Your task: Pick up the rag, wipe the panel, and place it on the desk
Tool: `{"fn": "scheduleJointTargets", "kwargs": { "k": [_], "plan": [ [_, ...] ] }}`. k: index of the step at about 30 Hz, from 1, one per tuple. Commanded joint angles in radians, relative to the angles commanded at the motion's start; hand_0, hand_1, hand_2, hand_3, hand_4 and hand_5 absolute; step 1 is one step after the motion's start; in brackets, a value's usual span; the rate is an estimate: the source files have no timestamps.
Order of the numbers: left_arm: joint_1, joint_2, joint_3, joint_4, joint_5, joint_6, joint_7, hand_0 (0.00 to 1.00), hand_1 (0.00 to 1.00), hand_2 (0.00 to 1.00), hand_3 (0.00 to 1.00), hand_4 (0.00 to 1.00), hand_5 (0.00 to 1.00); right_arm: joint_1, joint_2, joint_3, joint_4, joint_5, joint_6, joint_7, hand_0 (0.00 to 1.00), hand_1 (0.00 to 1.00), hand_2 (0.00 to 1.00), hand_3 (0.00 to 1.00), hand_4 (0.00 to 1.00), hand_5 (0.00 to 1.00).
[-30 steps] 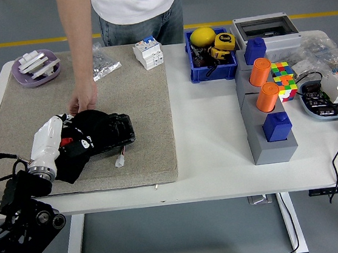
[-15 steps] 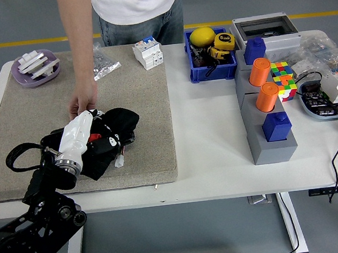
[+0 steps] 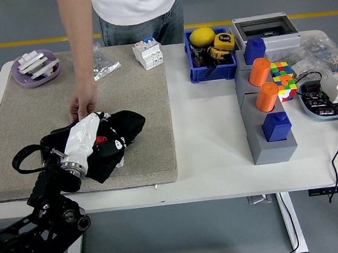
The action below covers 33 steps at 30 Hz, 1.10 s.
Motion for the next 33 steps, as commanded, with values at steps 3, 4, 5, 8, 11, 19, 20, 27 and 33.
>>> {"fn": "scheduleJointTargets", "kwargs": {
  "k": [3, 4, 5, 8, 11, 19, 20, 27, 33],
  "plan": [
    [0.016, 0.011, -0.020, 0.000, 0.007, 0.002, 0.001, 0.192, 0.115, 0.501, 0.483, 0.194, 0.002, -0.002, 0.001, 0.008, 0.000, -0.006, 0.000, 0.000, 0.712, 0.433, 0.629, 0.618, 0.998, 0.558],
    [0.019, 0.014, -0.024, 0.000, 0.008, 0.002, 0.001, 0.192, 0.115, 0.501, 0.483, 0.194, 0.002, -0.002, 0.001, 0.010, 0.000, -0.007, 0.000, 0.000, 0.712, 0.433, 0.629, 0.618, 0.998, 0.558],
    [0.024, 0.018, -0.031, 0.002, 0.011, 0.003, 0.001, 0.191, 0.116, 0.502, 0.485, 0.203, 0.002, -0.002, 0.001, 0.013, 0.000, -0.009, -0.001, -0.001, 0.712, 0.435, 0.629, 0.618, 0.998, 0.558],
    [0.038, 0.027, -0.050, 0.005, 0.018, 0.003, 0.000, 0.191, 0.116, 0.502, 0.485, 0.203, 0.002, -0.001, 0.001, 0.020, 0.000, -0.013, -0.001, 0.000, 0.712, 0.435, 0.629, 0.618, 0.998, 0.558],
    [0.059, 0.037, -0.073, 0.005, 0.027, 0.004, 0.001, 0.192, 0.116, 0.503, 0.487, 0.208, 0.002, -0.002, -0.001, 0.025, 0.000, -0.016, -0.001, -0.001, 0.712, 0.434, 0.629, 0.618, 0.998, 0.557],
    [0.113, 0.058, -0.155, -0.015, 0.050, 0.001, 0.006, 0.192, 0.115, 0.503, 0.486, 0.210, 0.002, -0.007, -0.004, 0.032, 0.000, -0.017, 0.000, -0.001, 0.712, 0.433, 0.629, 0.618, 0.998, 0.557],
    [0.117, 0.061, -0.161, -0.016, 0.053, 0.001, 0.008, 0.192, 0.115, 0.503, 0.486, 0.210, 0.002, -0.007, -0.004, 0.033, 0.000, -0.018, 0.000, -0.002, 0.712, 0.433, 0.629, 0.618, 0.998, 0.557],
    [0.143, 0.076, -0.214, -0.014, 0.076, 0.006, 0.018, 0.192, 0.116, 0.503, 0.488, 0.219, 0.002, -0.006, -0.006, 0.046, 0.000, -0.028, -0.002, -0.002, 0.712, 0.432, 0.629, 0.619, 0.998, 0.556],
    [0.176, 0.082, -0.286, -0.001, 0.097, 0.004, 0.031, 0.191, 0.114, 0.501, 0.485, 0.215, 0.002, -0.004, -0.006, 0.050, 0.000, -0.031, -0.001, -0.004, 0.712, 0.432, 0.629, 0.619, 0.998, 0.556]
  ]
}}
